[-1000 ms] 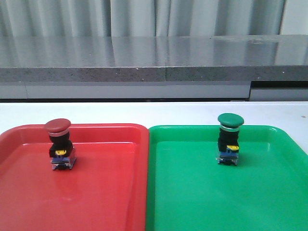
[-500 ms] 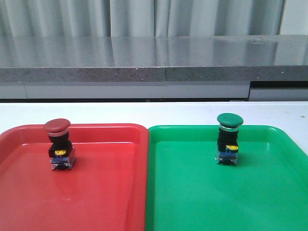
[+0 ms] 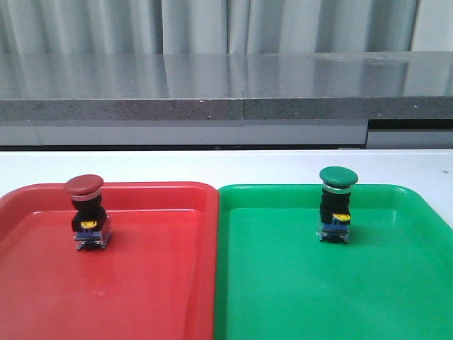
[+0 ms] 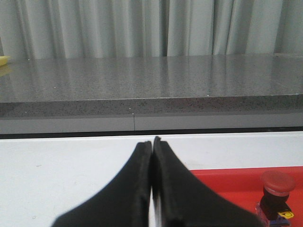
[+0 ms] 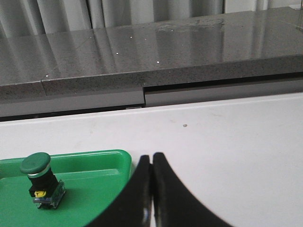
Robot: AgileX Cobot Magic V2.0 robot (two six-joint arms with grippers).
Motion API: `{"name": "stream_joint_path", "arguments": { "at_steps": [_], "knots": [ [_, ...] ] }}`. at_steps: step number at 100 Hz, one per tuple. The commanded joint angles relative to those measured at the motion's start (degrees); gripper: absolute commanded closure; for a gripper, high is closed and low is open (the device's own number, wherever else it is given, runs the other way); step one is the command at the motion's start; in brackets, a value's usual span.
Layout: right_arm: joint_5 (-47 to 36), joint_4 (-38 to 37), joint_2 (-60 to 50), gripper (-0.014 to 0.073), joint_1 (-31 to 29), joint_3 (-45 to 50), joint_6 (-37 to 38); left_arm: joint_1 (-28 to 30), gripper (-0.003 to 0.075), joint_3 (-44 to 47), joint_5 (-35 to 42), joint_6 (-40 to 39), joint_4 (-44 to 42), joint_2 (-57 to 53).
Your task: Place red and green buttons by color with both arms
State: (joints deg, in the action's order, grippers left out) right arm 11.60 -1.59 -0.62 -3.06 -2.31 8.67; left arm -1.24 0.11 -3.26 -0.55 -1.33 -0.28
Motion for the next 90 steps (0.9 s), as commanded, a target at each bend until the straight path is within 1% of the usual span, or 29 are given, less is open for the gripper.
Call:
{"name": "stream_joint_path", "arguments": {
  "at_steps": [1,19,90],
  "knots": [
    [-7.55,0.0,-1.16,0.0662,-0.38,0.16,-0.73,-0.05,0.0739,2.4,4.87,-0.67,0.15,-1.68],
    [-10.69,0.0,-1.16,0.0662,-0.38,3.06,-0.73,-0.05,0.0739,2.4,4.87,-0.67,0.15,-1.68],
    [-9.71,0.0,-1.16,0.0662,-0.38,3.06,-0.73,-0.05,0.0739,2.4,4.87,-0.67,0.15,-1.68]
  ]
}}
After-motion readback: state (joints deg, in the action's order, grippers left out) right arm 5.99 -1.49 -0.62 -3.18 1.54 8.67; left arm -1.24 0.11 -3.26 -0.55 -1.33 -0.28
